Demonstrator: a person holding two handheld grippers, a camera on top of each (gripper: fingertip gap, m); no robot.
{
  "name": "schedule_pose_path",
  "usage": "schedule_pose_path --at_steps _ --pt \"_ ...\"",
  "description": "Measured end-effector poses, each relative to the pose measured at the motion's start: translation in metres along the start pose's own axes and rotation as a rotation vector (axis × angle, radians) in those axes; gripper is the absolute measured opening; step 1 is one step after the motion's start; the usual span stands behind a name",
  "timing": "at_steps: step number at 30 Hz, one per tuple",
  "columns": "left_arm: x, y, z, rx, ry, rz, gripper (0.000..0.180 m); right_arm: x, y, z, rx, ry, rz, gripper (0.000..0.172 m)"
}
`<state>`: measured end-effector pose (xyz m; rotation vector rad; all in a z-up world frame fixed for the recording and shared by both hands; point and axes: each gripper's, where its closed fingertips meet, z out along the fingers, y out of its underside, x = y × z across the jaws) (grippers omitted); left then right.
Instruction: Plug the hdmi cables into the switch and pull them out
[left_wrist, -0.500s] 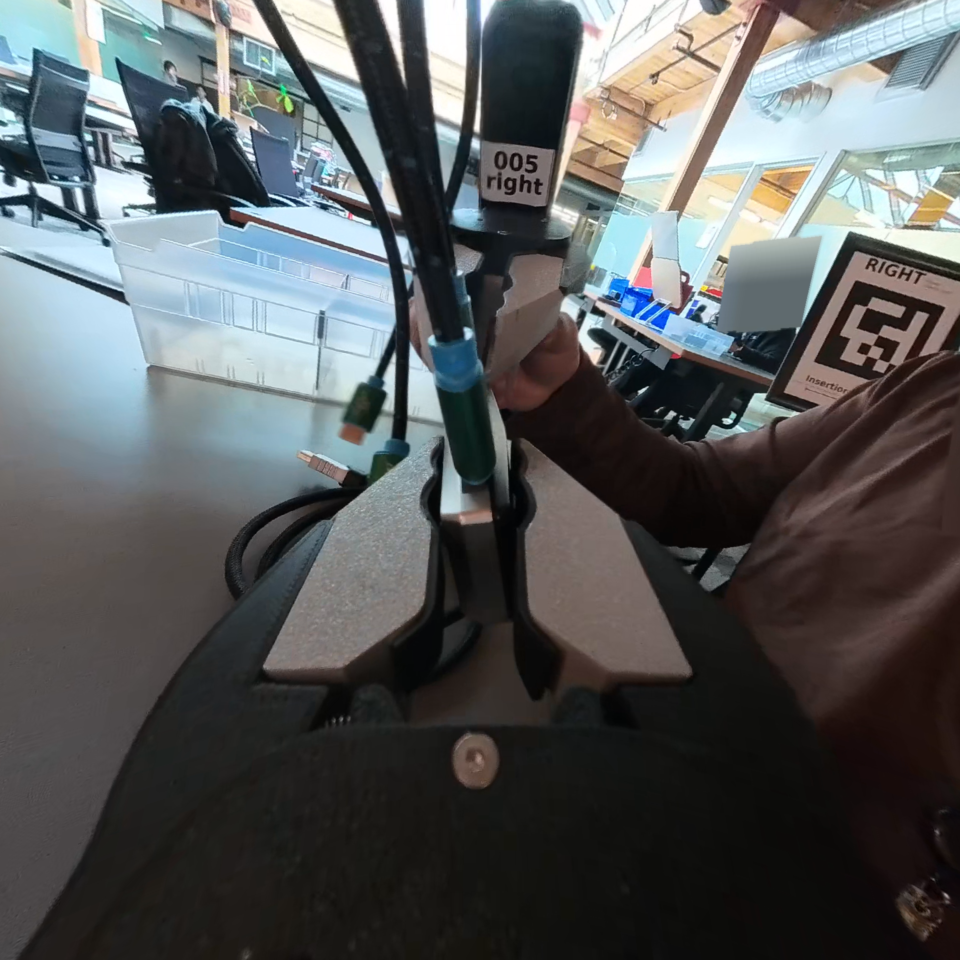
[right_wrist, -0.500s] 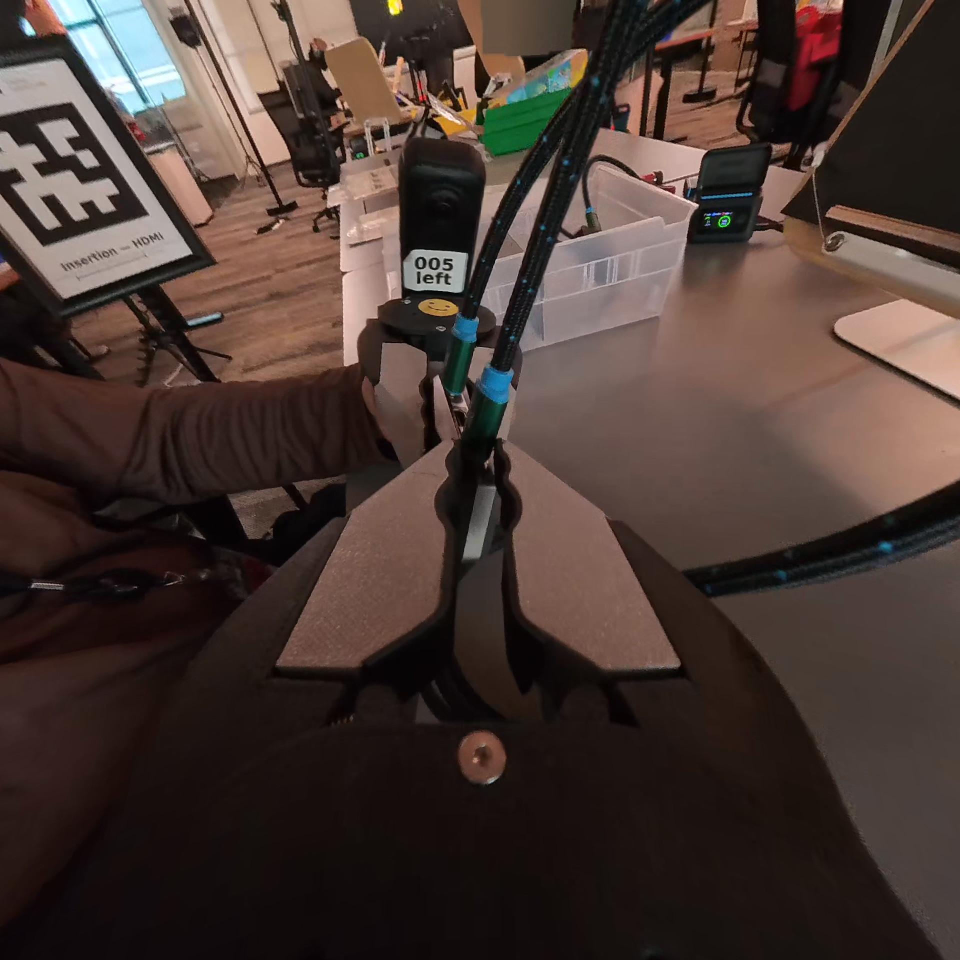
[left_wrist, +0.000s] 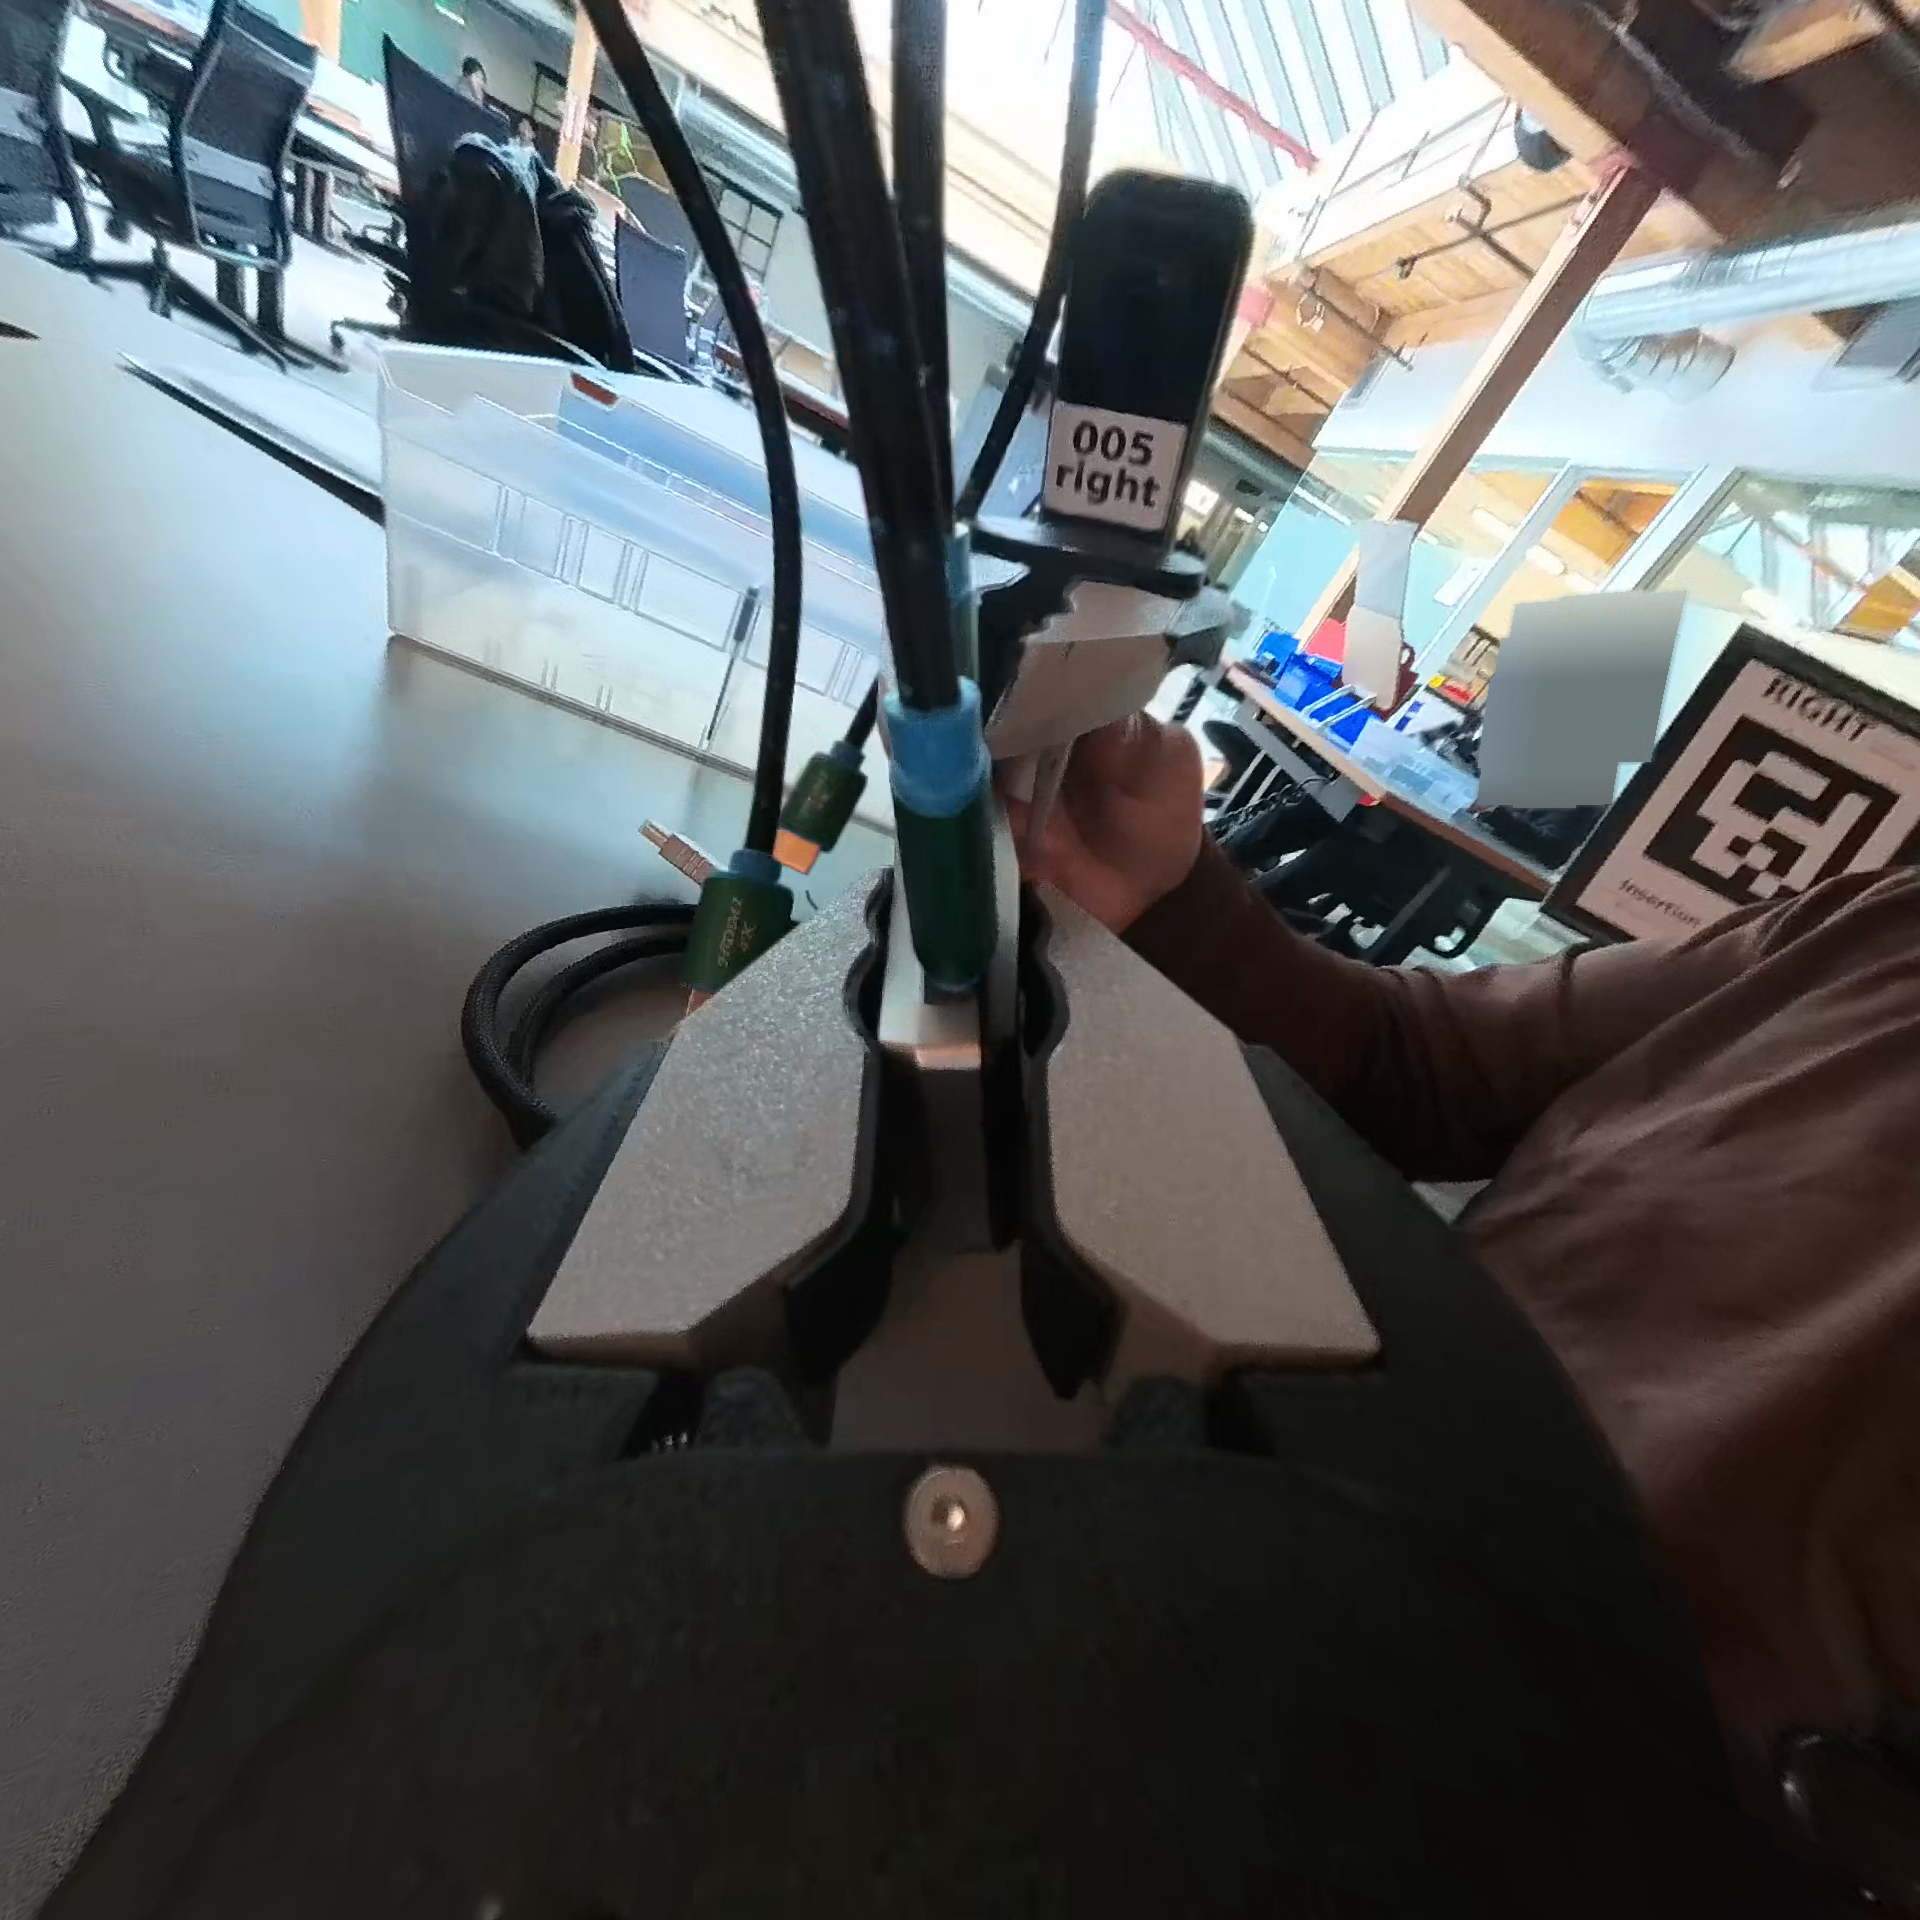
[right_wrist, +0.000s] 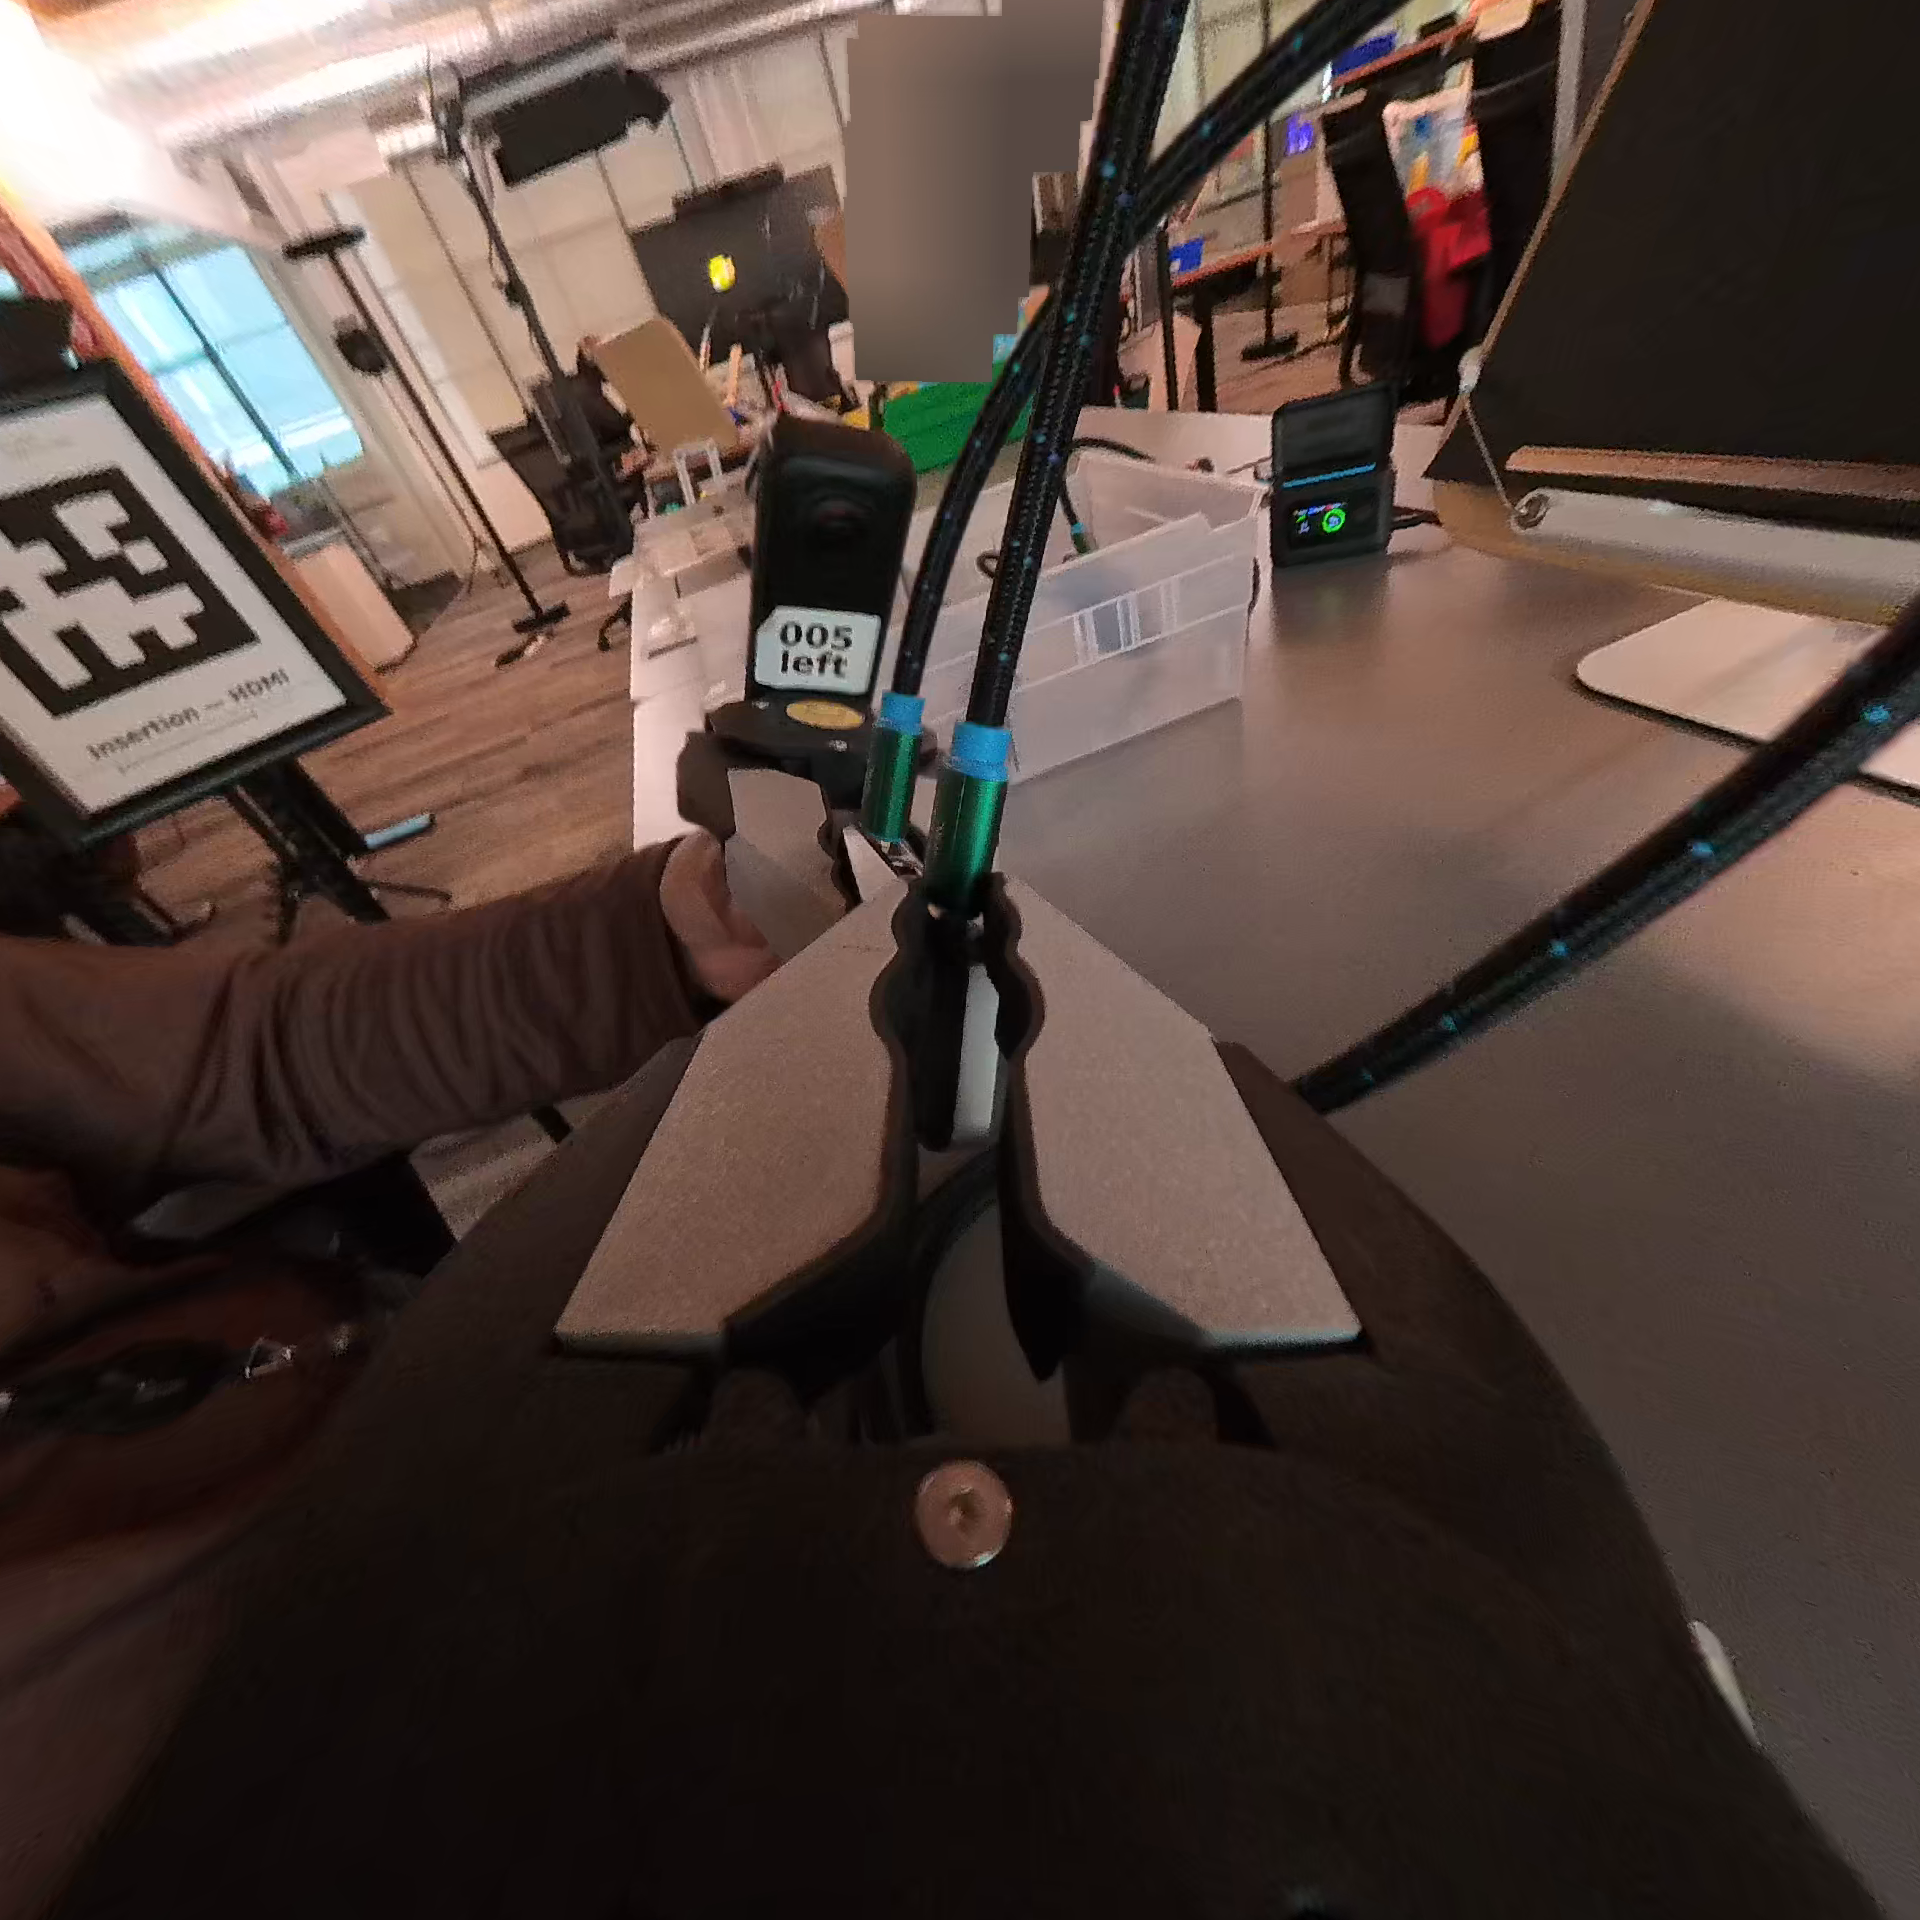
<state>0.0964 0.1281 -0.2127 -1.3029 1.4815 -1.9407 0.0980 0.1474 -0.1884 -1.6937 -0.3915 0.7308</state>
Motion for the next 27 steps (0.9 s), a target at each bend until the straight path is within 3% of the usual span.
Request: schedule_pose_path --at_steps 7,15,21,25,27 --pt "0.0 -0.006 -0.004 0.038 0.006 -0.023 0.021 0.003 -0.009 0.003 0.166 -0.015 0.111 0.006" --pt "0.001 -0.012 -0.006 0.065 0.009 -0.027 0.022 0.003 -0.014 0.004 0.219 0.069 0.056 0.007" --pt "0.012 -0.003 -0.001 0.004 0.037 0.057 0.021 -0.011 -0.008 -0.003 -0.012 -0.065 0.008 0.007" --pt "0.011 0.0 0.001 -0.004 0.043 0.027 0.021 -0.013 -0.002 -0.008 -0.058 -0.107 0.048 0.015" --pt "0.01 0.003 0.002 -0.02 0.039 0.018 0.021 -0.008 0.0 -0.006 -0.056 -0.076 0.029 0.007"
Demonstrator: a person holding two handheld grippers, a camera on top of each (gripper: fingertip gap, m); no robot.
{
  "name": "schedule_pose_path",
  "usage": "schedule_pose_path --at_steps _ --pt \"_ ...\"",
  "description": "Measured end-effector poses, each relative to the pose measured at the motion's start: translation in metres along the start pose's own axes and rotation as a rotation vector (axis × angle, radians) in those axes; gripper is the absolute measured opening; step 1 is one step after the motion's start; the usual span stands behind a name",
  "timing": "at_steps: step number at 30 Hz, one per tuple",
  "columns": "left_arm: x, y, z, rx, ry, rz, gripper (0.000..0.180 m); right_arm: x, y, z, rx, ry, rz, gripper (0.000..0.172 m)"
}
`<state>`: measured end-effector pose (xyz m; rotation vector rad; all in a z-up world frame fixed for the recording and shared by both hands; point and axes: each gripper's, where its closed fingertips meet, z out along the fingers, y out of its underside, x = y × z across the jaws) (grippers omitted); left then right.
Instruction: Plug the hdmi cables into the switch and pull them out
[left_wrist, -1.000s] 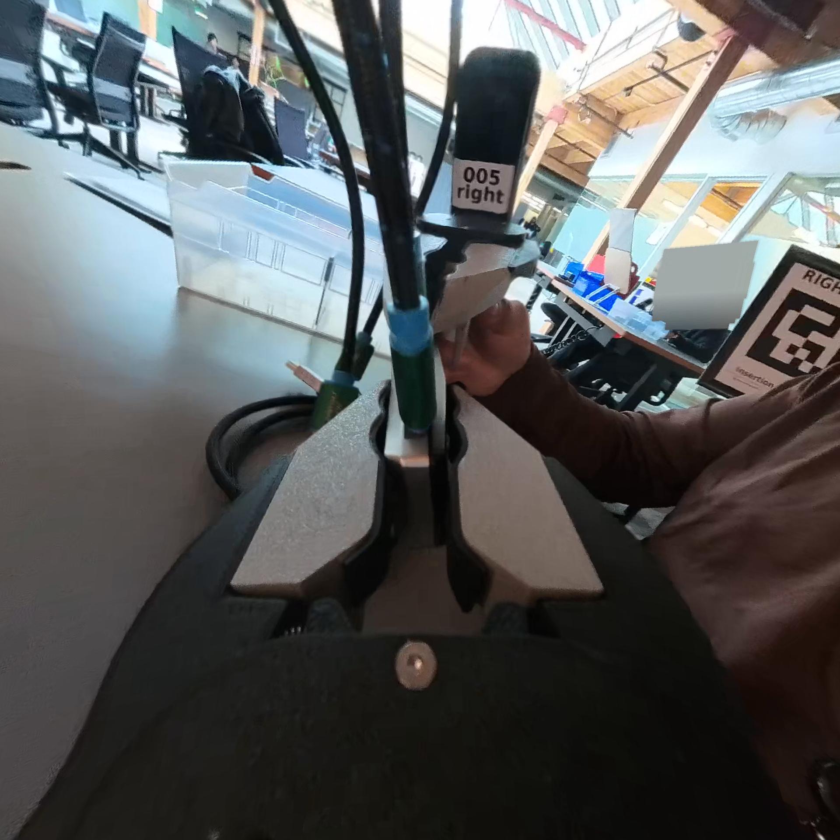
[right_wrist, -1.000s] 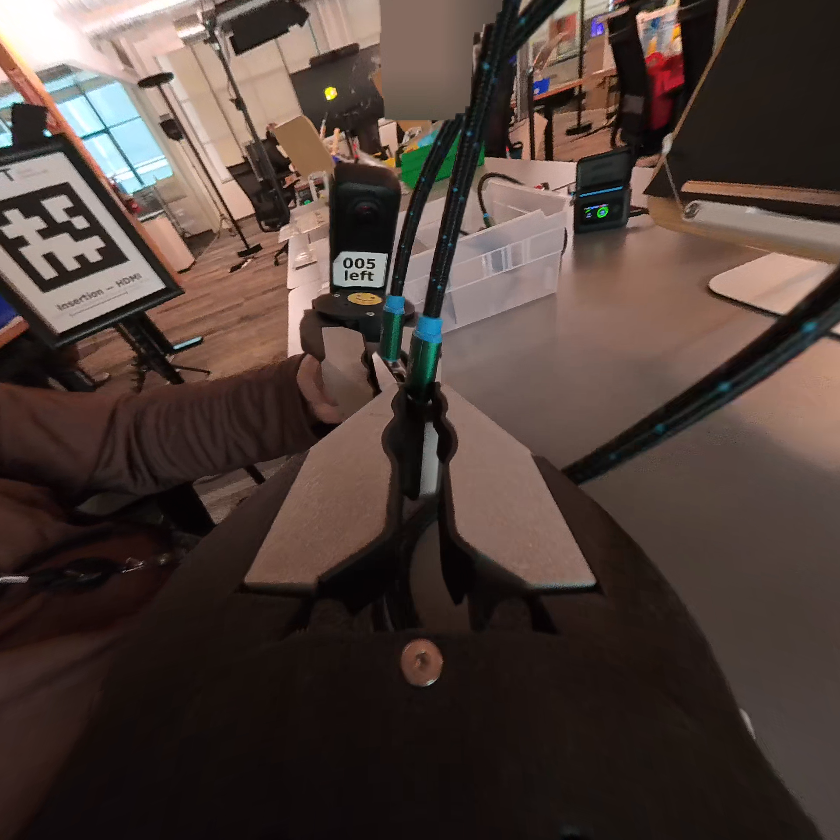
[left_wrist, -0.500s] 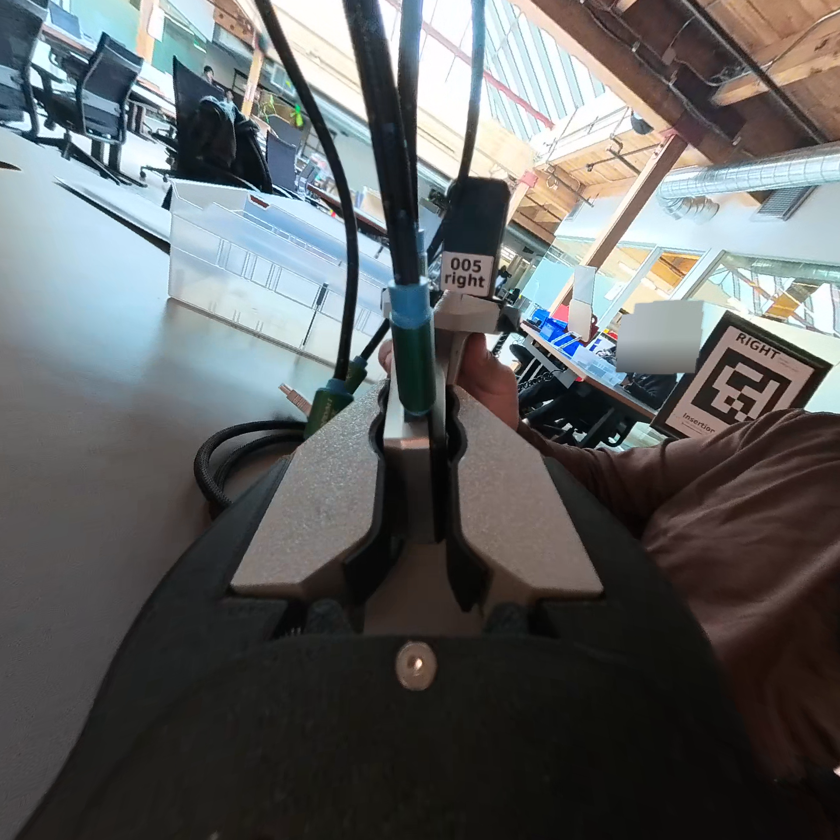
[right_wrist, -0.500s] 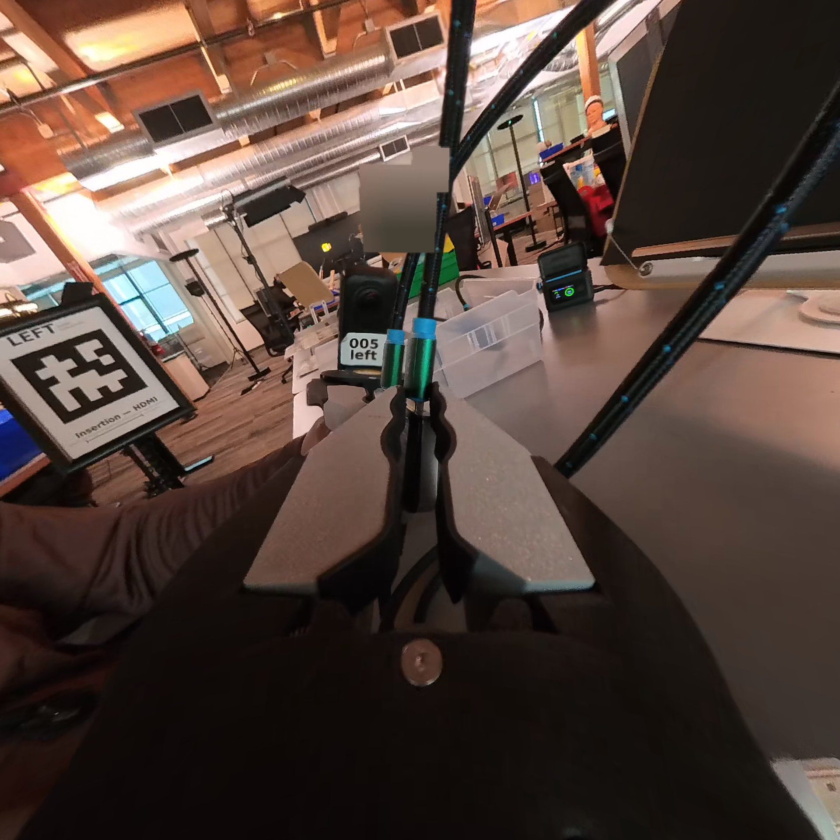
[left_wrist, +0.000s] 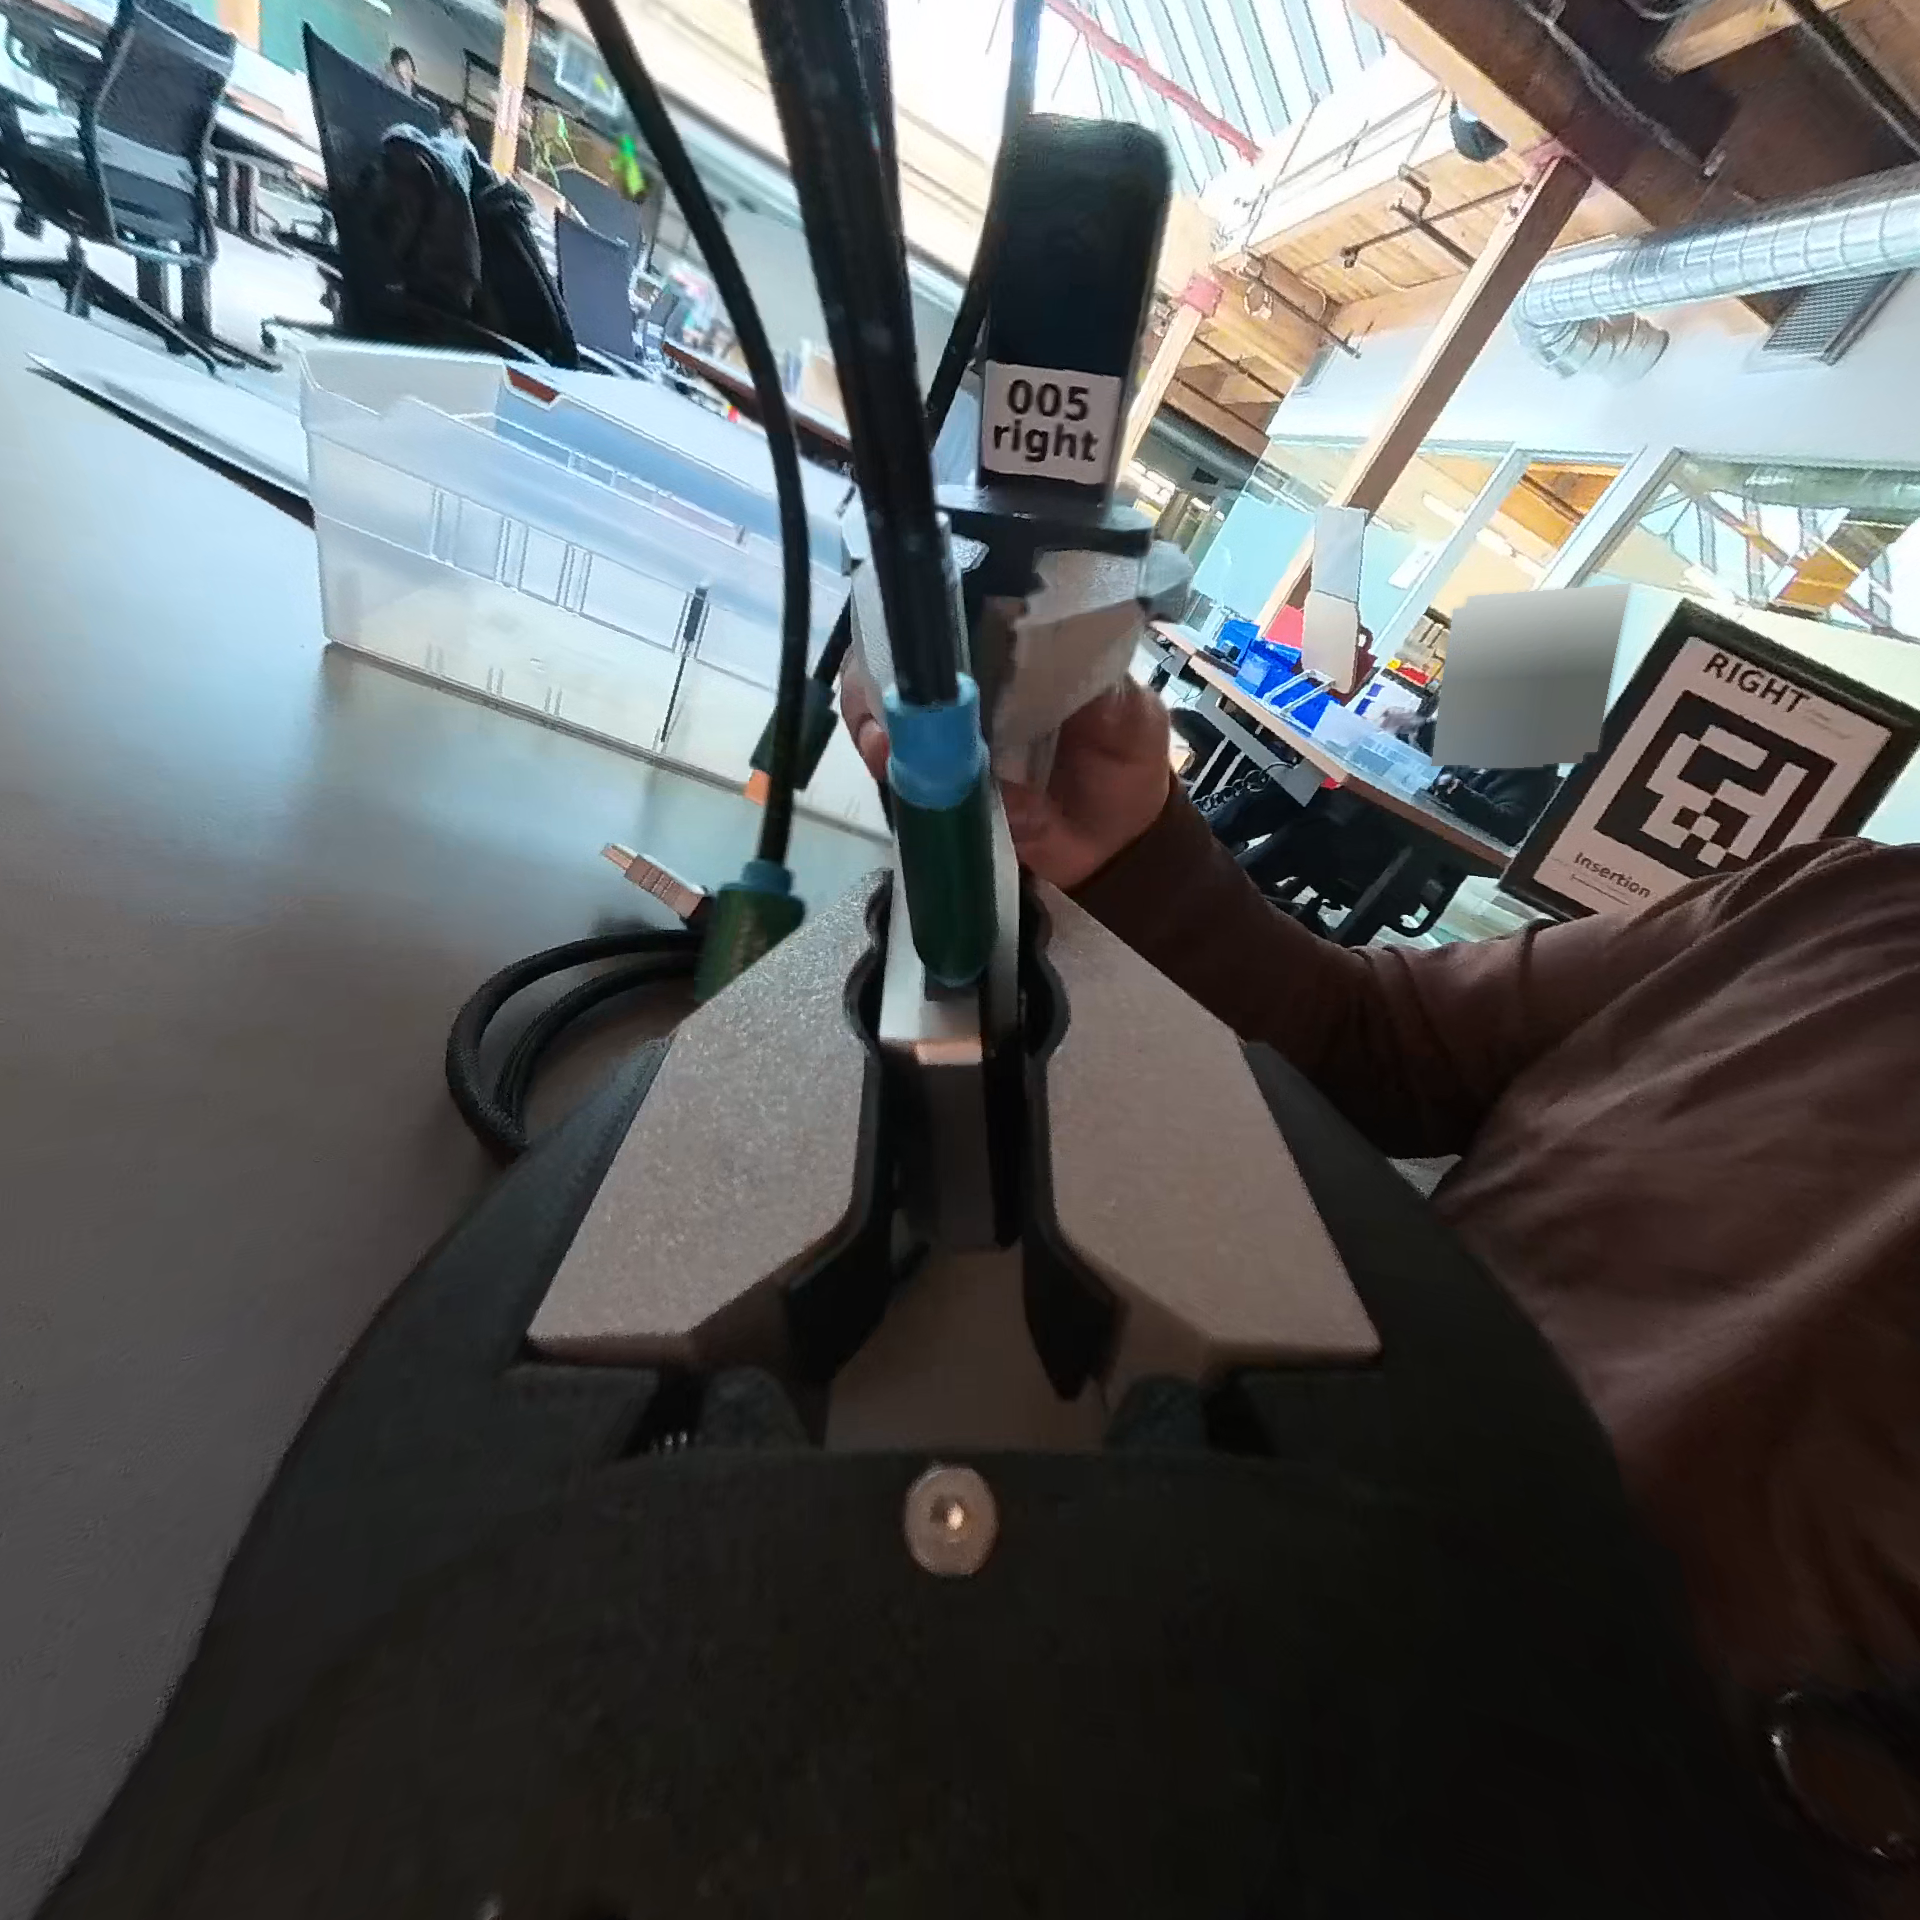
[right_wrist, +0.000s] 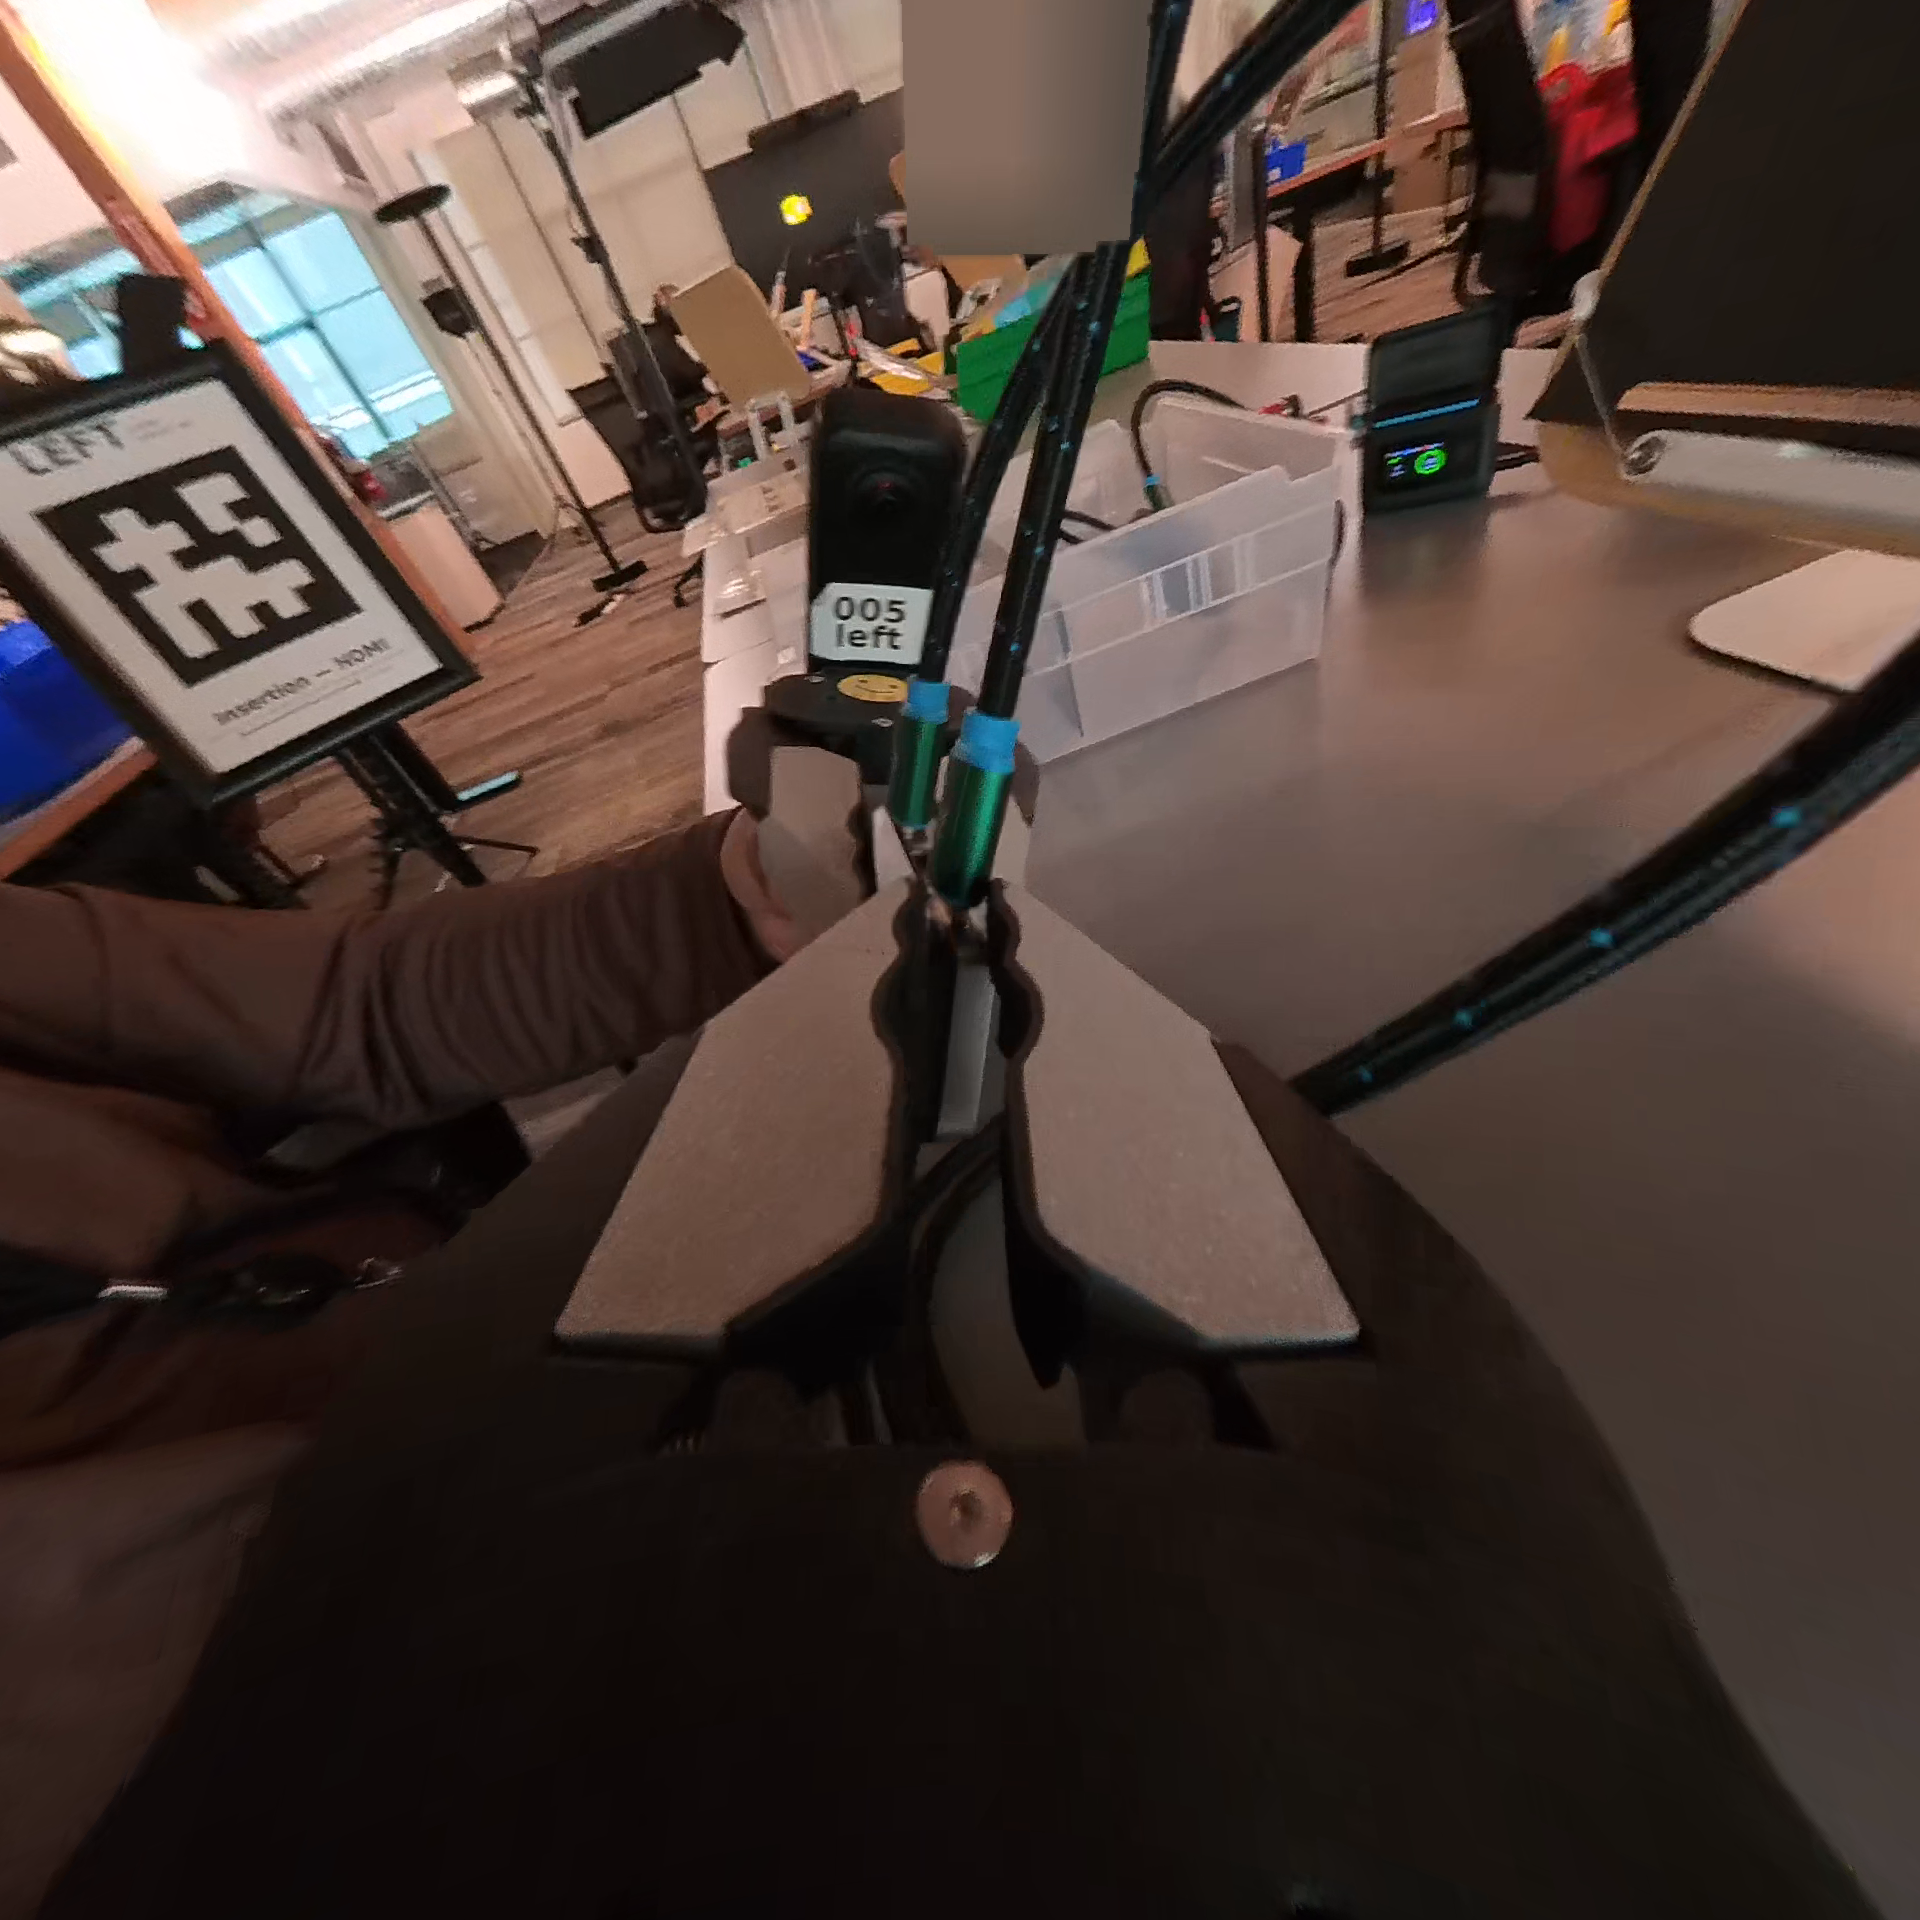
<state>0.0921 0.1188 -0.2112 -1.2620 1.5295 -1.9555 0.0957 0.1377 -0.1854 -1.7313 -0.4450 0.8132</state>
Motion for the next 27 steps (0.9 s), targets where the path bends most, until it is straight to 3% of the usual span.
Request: schedule_pose_path --at_steps 10,14,18,21,27 --pt "0.0 0.005 0.003 -0.034 -0.003 -0.007 0.021 0.001 0.003 0.01 0.015 0.017 -0.01 0.008" --pt "0.009 0.018 0.015 -0.116 0.017 0.051 0.021 -0.004 -0.03 0.003 0.272 -0.053 0.11 0.008" --pt "0.014 0.013 0.021 -0.081 0.016 0.114 0.021 -0.008 -0.025 0.001 0.173 -0.008 0.044 0.008" --pt "0.017 0.005 0.018 -0.031 -0.012 0.218 0.02 -0.02 -0.041 -0.012 0.183 0.003 0.014 0.008" --pt "0.004 -0.009 0.008 0.044 -0.119 0.25 0.02 -0.03 -0.06 -0.062 0.142 0.076 -0.016 0.009"
